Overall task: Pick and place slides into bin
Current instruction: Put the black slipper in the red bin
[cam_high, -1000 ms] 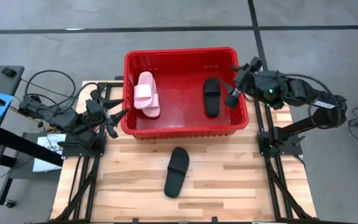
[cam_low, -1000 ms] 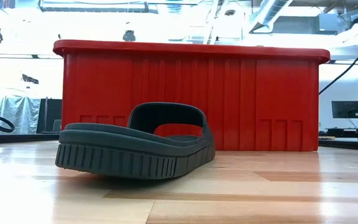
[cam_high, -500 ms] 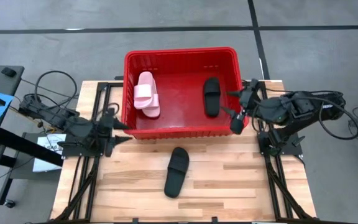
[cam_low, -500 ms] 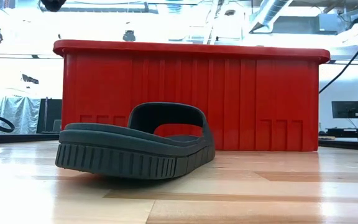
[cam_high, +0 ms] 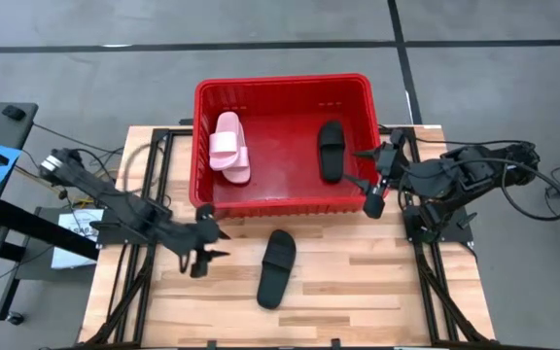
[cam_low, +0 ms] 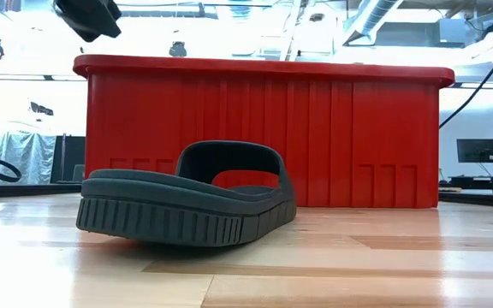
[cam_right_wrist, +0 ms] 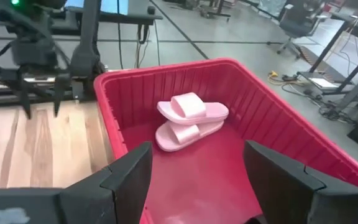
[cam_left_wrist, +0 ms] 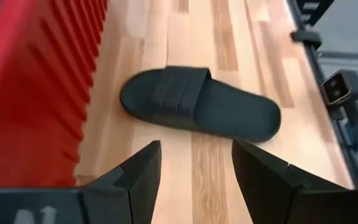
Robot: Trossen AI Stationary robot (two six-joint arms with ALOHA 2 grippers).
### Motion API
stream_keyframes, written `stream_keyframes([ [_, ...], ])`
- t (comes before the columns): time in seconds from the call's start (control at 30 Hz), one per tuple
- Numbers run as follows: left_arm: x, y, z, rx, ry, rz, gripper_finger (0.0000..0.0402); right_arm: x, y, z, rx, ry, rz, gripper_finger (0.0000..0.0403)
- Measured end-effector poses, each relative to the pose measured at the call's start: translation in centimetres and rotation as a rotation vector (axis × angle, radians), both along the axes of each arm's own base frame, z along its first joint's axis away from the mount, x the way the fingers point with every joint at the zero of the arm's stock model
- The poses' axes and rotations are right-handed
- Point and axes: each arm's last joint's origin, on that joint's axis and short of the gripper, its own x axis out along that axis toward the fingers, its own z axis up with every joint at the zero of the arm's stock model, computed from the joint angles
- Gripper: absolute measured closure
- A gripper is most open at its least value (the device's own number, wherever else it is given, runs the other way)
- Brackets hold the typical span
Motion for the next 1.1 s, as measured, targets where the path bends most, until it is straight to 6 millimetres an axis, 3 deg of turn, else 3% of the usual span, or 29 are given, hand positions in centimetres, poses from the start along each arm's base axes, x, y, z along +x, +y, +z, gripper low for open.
stream_keyframes([
  [0.37,4.9,-2.4,-5.8,0.139,0.090,0.010,0.0214,-0.6,-0.3,-0.9,-0.044,0.110,0.000,0.0158],
  [0.6,7.3,-2.6,-9.1,0.166,0.130,0.069,0.0214,-0.7,-0.3,-1.1,-0.073,0.148,0.012,0.0158],
  [0.87,10.0,-3.7,-9.7,0.153,0.091,0.048,0.0214,-0.8,-0.3,-1.1,-0.119,0.171,0.034,0.0158],
  [1.1,10.9,-4.1,-10.9,0.163,0.129,0.027,0.0214,-0.8,-0.3,-1.1,-0.136,0.186,0.042,0.0158],
])
